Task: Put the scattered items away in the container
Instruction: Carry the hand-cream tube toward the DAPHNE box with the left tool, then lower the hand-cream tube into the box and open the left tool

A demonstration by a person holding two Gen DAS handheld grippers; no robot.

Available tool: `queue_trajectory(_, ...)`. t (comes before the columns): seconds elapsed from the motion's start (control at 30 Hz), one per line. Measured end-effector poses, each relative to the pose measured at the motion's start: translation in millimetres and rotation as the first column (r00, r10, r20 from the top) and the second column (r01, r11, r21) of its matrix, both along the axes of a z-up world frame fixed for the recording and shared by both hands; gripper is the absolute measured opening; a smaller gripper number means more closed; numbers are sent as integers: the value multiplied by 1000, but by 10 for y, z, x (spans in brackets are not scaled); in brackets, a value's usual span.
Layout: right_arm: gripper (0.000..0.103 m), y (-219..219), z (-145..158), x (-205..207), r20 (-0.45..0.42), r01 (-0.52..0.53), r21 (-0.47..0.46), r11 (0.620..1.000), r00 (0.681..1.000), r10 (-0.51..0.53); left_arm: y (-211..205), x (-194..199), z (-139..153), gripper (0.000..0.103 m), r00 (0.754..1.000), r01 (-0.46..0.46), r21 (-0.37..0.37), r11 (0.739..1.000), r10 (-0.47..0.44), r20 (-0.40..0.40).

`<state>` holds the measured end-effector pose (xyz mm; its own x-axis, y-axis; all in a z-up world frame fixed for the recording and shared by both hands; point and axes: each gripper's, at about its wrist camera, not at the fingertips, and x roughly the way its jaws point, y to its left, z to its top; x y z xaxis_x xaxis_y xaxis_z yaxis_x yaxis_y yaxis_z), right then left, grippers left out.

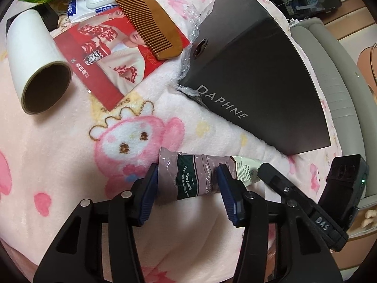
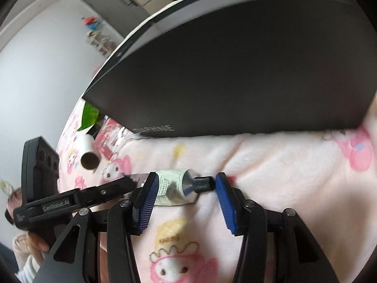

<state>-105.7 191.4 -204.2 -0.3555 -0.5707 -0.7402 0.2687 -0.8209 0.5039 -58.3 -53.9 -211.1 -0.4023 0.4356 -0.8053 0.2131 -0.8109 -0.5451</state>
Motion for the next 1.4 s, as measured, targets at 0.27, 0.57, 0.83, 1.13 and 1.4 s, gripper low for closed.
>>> queue_trajectory(0.27,45,-18,-155,-55,44,-24,-53,998,999,26,76,-89,-2,53,1000,5,11,1000,-4,-7)
queue_trajectory(0.57,42,-76,341,121,-42,7,3,1000,999,-7,-7,13,265,53,998,2,76,997,2,-63)
queue_trajectory(0.83,42,37,800,169,-107,50,-47,998,993,-55,314,-39,613,53,989,26,94,995,-12,-148)
queue_trajectory(1.13,42,177,1303,-36,-204,61,-41,997,977,-68,294,-455,1196,53,971,86,59,994,-71,-228)
queue_trajectory(1.4,42,279,1432,-668,-212,89,21,996,974,-82,457,-1190,1198,53,969,124,44,991,-112,-221)
